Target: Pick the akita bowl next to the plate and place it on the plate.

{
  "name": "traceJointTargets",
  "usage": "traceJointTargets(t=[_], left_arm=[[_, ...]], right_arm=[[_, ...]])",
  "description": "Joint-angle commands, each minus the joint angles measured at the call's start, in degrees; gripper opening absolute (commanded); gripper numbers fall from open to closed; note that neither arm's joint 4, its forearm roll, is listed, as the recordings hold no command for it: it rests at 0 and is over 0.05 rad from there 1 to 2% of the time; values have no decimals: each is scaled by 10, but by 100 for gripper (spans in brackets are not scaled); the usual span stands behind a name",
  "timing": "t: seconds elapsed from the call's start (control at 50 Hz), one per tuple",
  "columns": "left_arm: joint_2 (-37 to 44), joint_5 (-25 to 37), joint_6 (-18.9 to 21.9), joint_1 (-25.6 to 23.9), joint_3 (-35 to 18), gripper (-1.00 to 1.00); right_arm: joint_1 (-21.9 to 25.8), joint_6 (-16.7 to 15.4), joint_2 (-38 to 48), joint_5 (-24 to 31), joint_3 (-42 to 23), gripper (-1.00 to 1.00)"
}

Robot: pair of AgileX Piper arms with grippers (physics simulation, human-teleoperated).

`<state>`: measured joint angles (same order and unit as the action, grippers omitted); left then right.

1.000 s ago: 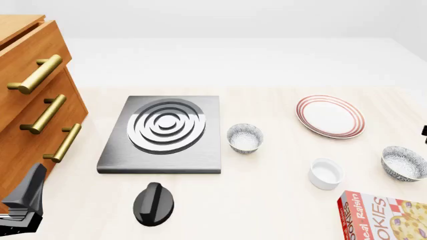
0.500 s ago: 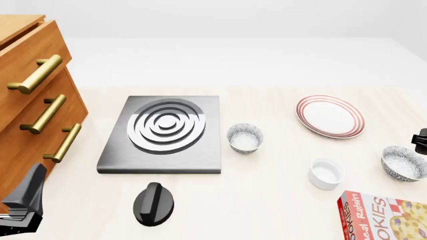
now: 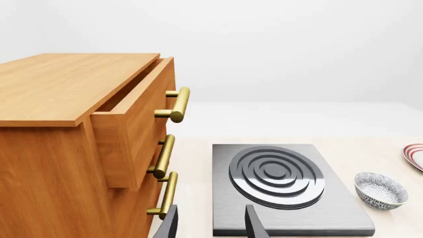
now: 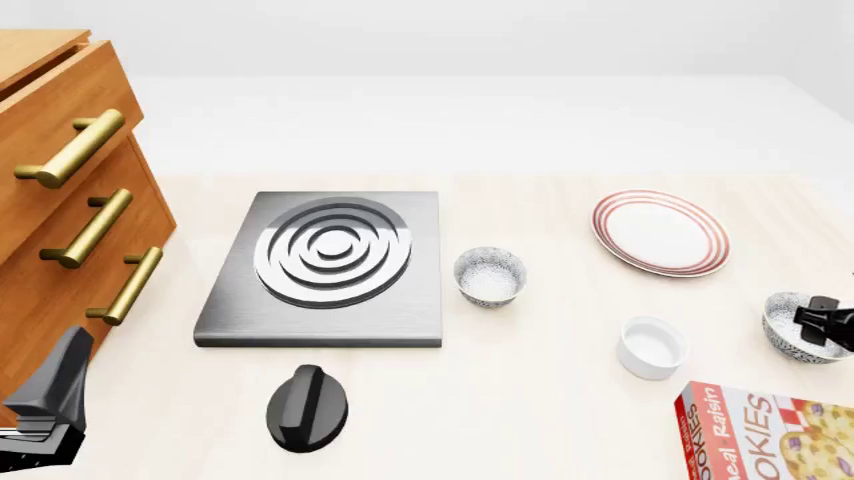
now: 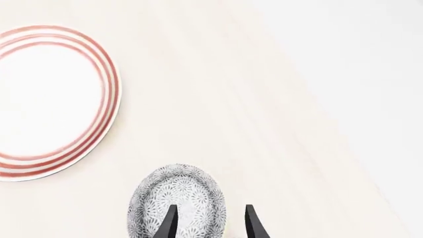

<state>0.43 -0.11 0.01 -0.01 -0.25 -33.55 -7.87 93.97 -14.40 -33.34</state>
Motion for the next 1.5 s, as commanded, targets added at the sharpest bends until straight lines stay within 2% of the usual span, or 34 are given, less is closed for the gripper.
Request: traceJointTargets(t=[0.02,1.12,1.36,1.38,1.5], left_arm=[[0,0,0,0,0,100],[0,0,0,0,0,100],[0,0,0,0,0,100],[0,0,0,0,0,100],[0,0,0,0,0,100]], right_arm=[[-7,1,17,-15,11,100],[0,10,58,-53,10,100],[3,10,55,-48,9,100],[4,11,58,-53,11,-100],[16,18,32,-39,18,-100]])
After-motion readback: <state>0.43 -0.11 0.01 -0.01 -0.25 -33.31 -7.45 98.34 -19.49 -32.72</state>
